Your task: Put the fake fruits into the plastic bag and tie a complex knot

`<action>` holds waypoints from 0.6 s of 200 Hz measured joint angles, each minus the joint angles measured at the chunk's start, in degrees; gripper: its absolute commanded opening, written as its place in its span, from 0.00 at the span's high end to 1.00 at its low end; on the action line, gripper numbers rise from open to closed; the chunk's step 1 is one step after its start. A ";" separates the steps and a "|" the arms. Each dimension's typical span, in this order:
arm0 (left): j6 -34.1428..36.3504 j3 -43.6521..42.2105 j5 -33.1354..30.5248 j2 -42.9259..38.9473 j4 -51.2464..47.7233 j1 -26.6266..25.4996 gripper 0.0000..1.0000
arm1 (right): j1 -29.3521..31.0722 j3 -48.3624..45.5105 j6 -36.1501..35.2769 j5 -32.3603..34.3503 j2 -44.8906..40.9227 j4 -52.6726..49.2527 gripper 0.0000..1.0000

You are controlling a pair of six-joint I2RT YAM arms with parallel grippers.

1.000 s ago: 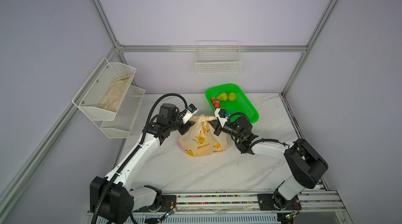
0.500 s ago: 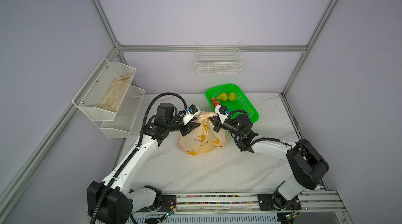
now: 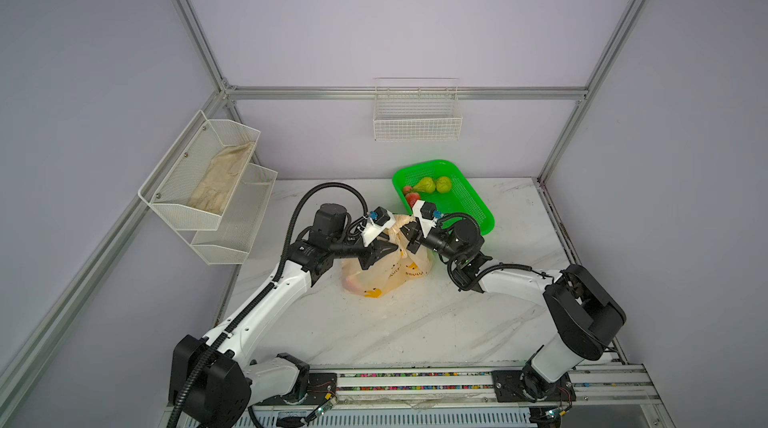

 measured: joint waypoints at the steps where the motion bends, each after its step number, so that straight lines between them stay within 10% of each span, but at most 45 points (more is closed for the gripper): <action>1: -0.11 -0.07 -0.02 0.00 0.13 -0.07 0.75 | 0.04 -0.07 0.17 0.00 0.02 0.13 1.00; 120: -2.60 -4.04 -11.06 -8.63 -1.70 -2.51 0.27 | 0.74 -6.21 15.96 -3.65 3.78 14.23 1.00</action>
